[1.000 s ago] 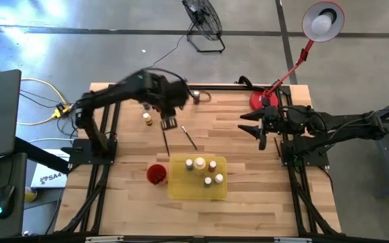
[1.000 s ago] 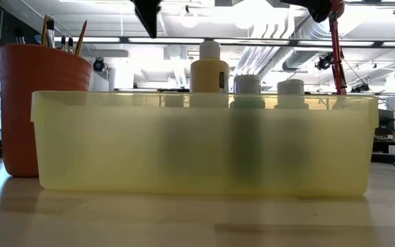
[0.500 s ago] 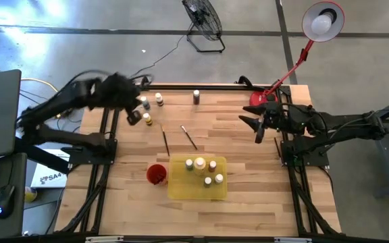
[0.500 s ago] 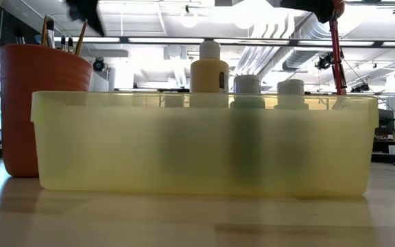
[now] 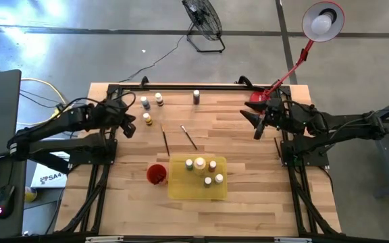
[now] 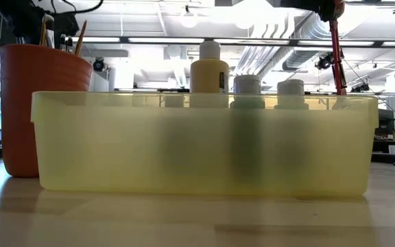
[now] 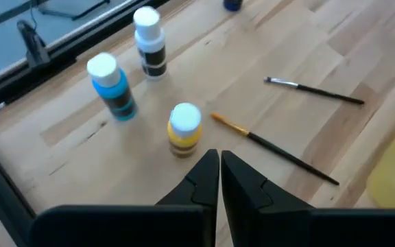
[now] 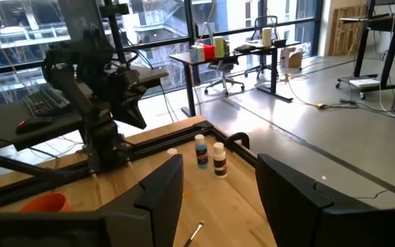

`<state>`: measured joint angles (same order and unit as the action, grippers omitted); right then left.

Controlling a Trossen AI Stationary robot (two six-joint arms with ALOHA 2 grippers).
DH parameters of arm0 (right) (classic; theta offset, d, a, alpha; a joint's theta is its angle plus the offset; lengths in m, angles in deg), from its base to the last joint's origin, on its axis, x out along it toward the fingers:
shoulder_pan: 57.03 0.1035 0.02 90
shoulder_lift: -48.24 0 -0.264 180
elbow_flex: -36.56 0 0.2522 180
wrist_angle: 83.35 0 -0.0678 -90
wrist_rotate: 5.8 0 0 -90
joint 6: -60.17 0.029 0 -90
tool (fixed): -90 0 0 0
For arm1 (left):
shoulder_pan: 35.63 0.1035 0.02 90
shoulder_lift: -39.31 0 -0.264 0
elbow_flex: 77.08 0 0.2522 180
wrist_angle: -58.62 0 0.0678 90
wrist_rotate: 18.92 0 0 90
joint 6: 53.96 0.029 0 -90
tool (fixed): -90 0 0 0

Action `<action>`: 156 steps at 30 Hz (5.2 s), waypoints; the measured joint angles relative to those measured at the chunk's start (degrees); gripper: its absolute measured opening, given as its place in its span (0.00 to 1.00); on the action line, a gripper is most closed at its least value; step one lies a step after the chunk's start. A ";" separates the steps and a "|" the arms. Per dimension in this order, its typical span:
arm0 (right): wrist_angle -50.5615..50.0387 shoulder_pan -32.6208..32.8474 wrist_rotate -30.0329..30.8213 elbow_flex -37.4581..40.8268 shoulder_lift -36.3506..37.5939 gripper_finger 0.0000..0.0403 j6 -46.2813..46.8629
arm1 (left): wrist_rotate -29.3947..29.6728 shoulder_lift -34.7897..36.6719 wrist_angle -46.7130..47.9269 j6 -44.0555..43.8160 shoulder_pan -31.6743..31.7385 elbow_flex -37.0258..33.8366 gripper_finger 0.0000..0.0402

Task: Pick & Place Paint Supplies
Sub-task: Put the yellow paint bottle into the yellow bin

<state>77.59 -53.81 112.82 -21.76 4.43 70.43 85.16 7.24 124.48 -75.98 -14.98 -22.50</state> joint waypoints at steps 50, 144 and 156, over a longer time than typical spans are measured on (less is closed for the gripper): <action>-1.17 0.00 -0.24 0.00 0.00 0.43 1.40 | -16.19 -29.55 -5.75 -8.56 14.60 1.35 0.32; -1.90 -0.02 -0.22 0.00 -0.02 0.43 1.77 | -38.79 -38.32 -20.22 1.83 13.74 14.42 0.60; -1.86 0.00 -0.22 0.00 -0.02 0.43 2.18 | -38.84 -37.90 -22.12 -3.32 18.42 14.42 0.66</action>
<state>75.73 -53.81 112.60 -21.76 4.41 72.61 46.32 -30.66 102.36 -79.30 3.44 -8.08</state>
